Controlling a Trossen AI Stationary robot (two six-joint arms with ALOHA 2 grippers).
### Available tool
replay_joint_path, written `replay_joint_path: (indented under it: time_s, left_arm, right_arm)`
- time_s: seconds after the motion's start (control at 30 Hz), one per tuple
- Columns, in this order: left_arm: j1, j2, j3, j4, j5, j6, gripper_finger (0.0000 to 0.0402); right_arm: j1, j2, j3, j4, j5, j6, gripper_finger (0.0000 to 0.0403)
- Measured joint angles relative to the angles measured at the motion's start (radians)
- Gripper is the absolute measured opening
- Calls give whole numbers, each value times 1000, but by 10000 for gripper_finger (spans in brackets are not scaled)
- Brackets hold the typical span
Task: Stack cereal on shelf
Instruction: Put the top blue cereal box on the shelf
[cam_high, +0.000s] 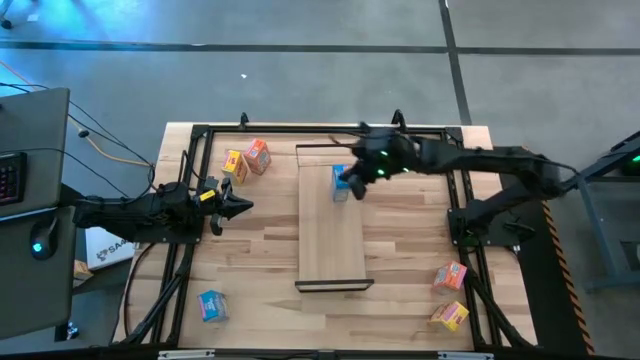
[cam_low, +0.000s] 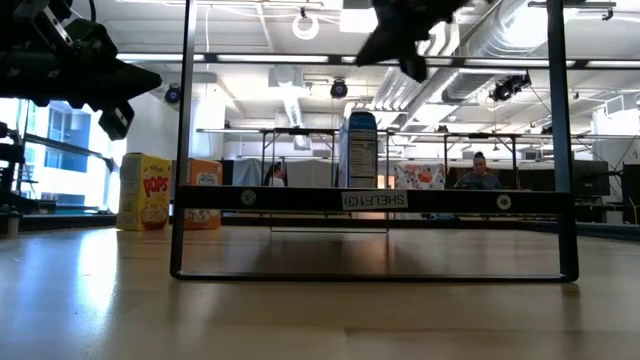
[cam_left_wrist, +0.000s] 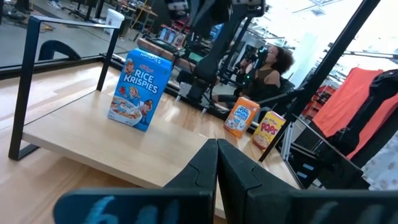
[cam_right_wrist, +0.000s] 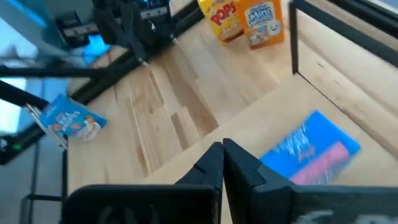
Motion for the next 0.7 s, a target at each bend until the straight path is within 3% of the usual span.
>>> replay_joint_path:
  time_s: [0.2, 0.33, 0.7]
  left_arm:
    - [0, 0, 0, -1, 0, 0, 1]
    - [0, 0, 0, -1, 0, 0, 1]
    - [0, 0, 0, -1, 0, 0, 1]
  right_arm:
    - [3, 274, 297, -236, -17, -180, 0]
    - [2, 418, 443, -322, 25, -280, 0]
    - [2, 630, 675, -517, 151, -423, 0]
